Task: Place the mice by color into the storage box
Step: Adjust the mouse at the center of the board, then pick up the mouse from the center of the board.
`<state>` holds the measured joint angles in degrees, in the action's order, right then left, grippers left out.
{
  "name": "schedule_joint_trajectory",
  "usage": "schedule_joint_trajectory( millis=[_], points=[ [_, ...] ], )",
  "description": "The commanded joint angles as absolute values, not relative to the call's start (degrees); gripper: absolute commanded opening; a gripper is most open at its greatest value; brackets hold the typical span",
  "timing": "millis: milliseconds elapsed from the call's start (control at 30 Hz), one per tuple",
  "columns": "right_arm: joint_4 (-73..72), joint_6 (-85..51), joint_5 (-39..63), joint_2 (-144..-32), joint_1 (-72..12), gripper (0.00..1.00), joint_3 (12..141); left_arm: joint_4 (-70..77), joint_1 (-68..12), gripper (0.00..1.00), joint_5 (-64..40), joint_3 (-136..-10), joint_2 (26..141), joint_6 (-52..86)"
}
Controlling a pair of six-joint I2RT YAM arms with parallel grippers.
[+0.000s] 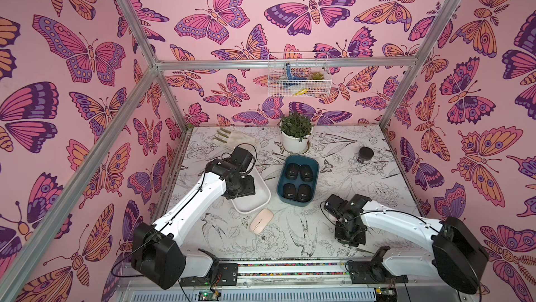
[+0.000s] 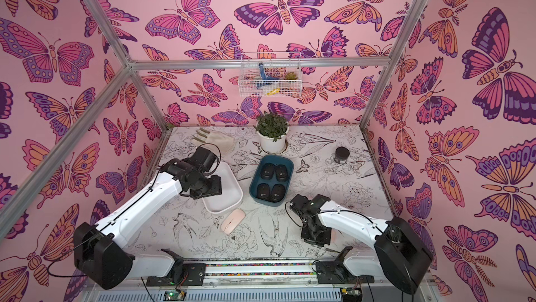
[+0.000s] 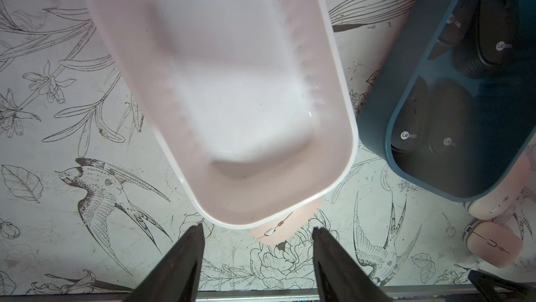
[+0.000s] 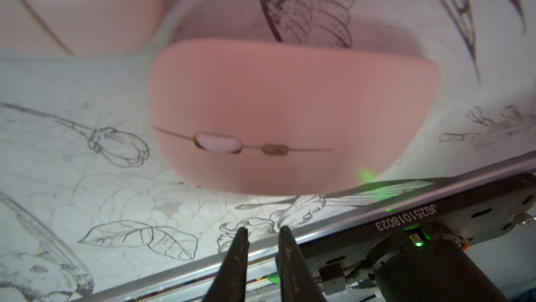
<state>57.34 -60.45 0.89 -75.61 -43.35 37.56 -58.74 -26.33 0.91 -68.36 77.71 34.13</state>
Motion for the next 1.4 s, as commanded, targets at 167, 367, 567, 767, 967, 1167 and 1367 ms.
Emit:
schedule_joint_trajectory(
  millis=[167, 367, 567, 767, 967, 1167, 1367],
  points=[
    [55.6, -58.0, -7.4, -83.7, -40.9, 0.24, 43.7, -60.8, -26.5, 0.64, 1.1, -66.1, 75.8, 35.3],
    [56.0, -53.5, -9.4, -85.2, -34.5, 0.26, 46.3, -60.7, -26.9, 0.64, 1.5, -66.3, 76.0, 35.6],
    [54.0, -51.0, -8.2, -84.0, -28.3, 0.34, 46.0, -60.8, -27.6, 0.64, 1.8, -66.5, 77.0, 35.5],
    [53.8, -51.0, -4.7, -74.3, -27.8, 0.52, 45.1, -60.6, -29.8, 0.64, 1.9, -67.6, 77.8, 35.9],
    [58.6, -51.2, -8.6, -65.1, -21.1, 0.72, 43.1, -59.7, -32.1, 0.65, 1.0, -67.3, 78.4, 36.6],
    [56.2, -50.4, -4.5, -63.1, -8.9, 0.89, 38.0, -58.5, -33.0, 0.65, -0.3, -66.6, 78.0, 37.3],
    [50.0, -48.6, -3.1, -66.2, -5.9, 0.92, 35.4, -58.2, -33.3, 0.65, -0.7, -66.1, 77.8, 37.4]
  ],
)
